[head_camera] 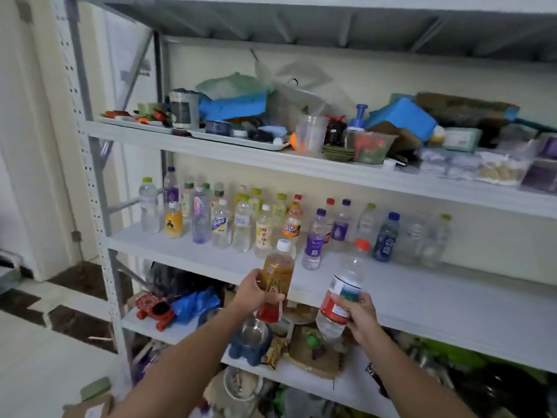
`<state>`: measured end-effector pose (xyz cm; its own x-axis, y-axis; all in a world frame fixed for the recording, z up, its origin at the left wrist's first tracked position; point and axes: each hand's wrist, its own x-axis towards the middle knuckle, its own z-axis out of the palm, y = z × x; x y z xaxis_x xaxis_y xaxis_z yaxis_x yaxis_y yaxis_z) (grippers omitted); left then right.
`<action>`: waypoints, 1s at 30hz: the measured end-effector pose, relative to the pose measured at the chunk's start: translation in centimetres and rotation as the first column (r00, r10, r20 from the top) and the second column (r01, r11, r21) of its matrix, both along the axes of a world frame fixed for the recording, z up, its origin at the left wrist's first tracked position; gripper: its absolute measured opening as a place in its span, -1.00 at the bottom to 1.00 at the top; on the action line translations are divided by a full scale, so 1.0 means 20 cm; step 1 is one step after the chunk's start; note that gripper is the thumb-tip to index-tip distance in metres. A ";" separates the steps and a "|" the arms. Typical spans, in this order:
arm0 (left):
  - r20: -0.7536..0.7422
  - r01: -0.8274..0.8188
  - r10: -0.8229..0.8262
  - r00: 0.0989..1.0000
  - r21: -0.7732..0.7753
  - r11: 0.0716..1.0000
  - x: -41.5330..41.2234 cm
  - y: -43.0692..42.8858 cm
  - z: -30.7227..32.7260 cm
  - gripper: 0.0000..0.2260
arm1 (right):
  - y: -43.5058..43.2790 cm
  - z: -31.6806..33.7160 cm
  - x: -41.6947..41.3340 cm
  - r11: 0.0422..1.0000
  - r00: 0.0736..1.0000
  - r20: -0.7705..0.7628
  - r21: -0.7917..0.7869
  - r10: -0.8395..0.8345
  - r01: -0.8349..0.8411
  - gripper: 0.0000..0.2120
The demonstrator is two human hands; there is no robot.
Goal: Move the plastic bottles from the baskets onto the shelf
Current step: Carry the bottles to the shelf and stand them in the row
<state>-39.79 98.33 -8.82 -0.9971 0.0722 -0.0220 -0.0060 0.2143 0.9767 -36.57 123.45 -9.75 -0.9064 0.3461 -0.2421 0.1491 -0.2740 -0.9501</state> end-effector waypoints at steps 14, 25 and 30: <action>-0.124 0.177 -0.201 0.972 -0.181 0.967 -0.53 0.72 -0.06 -0.46 | 0.53 -0.05 -0.32 0.973 0.975 -0.058 0.078 -0.215 0.219 -0.52; -0.082 0.127 -0.156 0.984 -0.285 0.950 -0.81 1.04 -0.21 -0.40 | 0.68 -0.19 -0.64 0.979 0.985 -0.024 0.111 -0.172 0.173 -0.42; -0.085 0.085 -0.113 0.990 -0.284 0.955 -0.86 1.06 -0.29 -0.52 | 0.71 -0.25 -0.70 0.977 0.986 -0.030 0.134 -0.164 0.166 -0.42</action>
<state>-56.95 119.58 -14.58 -0.9835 0.1756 0.0436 0.1231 0.4728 0.8725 -50.53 137.72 -14.73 -0.8378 0.5199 -0.1666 0.0949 -0.1617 -0.9823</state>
